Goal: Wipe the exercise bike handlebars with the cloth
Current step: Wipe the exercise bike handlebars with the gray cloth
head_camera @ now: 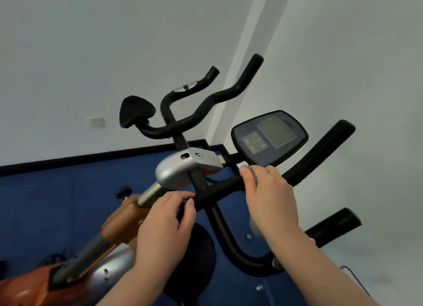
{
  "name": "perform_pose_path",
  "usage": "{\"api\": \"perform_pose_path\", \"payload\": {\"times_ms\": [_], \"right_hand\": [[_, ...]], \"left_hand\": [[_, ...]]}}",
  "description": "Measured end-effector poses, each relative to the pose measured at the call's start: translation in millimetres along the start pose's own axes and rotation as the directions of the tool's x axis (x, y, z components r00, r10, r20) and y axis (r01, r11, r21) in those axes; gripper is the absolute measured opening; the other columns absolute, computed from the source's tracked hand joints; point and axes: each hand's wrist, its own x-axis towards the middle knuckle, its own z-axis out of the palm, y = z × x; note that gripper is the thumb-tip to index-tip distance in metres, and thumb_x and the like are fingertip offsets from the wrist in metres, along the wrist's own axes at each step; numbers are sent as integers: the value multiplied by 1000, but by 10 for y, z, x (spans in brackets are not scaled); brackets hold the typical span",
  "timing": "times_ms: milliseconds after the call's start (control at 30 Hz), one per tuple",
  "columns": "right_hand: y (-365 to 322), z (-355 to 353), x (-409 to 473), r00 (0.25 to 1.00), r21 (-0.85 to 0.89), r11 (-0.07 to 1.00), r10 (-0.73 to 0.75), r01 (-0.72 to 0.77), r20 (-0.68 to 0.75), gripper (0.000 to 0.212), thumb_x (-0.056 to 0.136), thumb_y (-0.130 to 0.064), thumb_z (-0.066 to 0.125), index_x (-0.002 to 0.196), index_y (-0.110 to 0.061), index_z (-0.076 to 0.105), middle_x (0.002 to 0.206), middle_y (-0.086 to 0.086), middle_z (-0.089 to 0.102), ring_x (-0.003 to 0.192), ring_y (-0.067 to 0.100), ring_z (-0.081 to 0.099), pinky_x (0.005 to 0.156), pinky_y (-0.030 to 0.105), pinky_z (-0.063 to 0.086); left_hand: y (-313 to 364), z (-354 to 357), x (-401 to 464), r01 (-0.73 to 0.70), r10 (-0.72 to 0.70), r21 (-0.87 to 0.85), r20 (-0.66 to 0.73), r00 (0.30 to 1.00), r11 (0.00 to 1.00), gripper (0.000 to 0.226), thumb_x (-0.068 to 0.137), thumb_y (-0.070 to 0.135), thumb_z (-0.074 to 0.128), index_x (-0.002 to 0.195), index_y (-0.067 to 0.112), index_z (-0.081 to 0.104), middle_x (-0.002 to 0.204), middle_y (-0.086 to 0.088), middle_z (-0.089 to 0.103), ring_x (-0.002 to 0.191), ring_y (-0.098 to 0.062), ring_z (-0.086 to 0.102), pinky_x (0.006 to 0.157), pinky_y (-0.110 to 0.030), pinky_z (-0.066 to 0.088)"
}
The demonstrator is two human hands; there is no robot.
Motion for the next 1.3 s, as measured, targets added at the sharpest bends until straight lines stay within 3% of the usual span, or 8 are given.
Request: {"api": "perform_pose_path", "payload": {"times_ms": [200,300,400,567,700,833,1033,1300], "right_hand": [[-235,106,-30,984,319,945,-122,74,133,25,95,-39,50,106,-27,67,96,-9,67,86,7,61,75,23,48],[44,-144,129,992,179,977,-124,116,33,23,92,-46,47,107,-36,62,87,-21,62,74,1,55,62,15,40],[134,-141,92,998,32,998,-54,52,38,26,96,-41,42,111,-26,57,96,-9,61,72,12,51,59,25,34],[-354,221,-275,983,216,970,-142,114,118,29,95,-27,51,120,-16,60,105,1,63,84,15,62,66,16,41],[-160,-3,12,969,362,930,-143,62,202,24,94,-34,53,110,-25,68,94,-13,65,81,-5,57,73,10,42],[-25,-47,112,994,172,985,-48,31,94,26,97,-32,45,102,-18,67,91,0,64,82,18,60,70,30,48],[-649,295,-300,924,298,946,-221,125,312,27,98,-36,41,106,-28,65,118,-6,59,104,17,59,84,39,49],[-764,206,-213,801,248,968,-175,34,573,26,93,-36,44,99,-28,67,104,-5,65,97,18,60,85,46,49]], "left_hand": [[-11,-1,1,-14,14,-20,-12,1000,1000,15,85,39,45,92,43,57,88,28,58,86,6,55,62,-12,40],[-23,0,-5,-11,10,-43,-7,1000,999,15,85,41,44,92,45,56,87,28,59,88,7,55,62,-14,42],[-32,20,-17,-11,11,-23,-27,1000,1000,15,85,41,44,92,44,57,85,27,59,90,8,54,59,-13,40],[-31,22,-17,-8,7,-20,-47,999,1000,15,85,41,43,91,42,57,84,27,58,90,9,53,60,-14,39],[-114,3,-107,25,-28,-70,-31,999,997,17,86,50,40,93,44,55,86,26,61,86,8,56,66,-24,49],[-173,4,-213,63,-72,-135,-62,996,989,34,82,65,29,91,44,54,84,24,62,84,6,57,66,-28,49],[-223,-64,-245,41,-44,-99,-22,999,994,49,84,65,14,93,39,55,83,20,62,80,3,57,67,-31,48],[-354,-197,-414,77,-69,-84,94,993,993,45,83,64,13,72,38,48,68,12,56,68,-3,54,55,-27,35]]}}
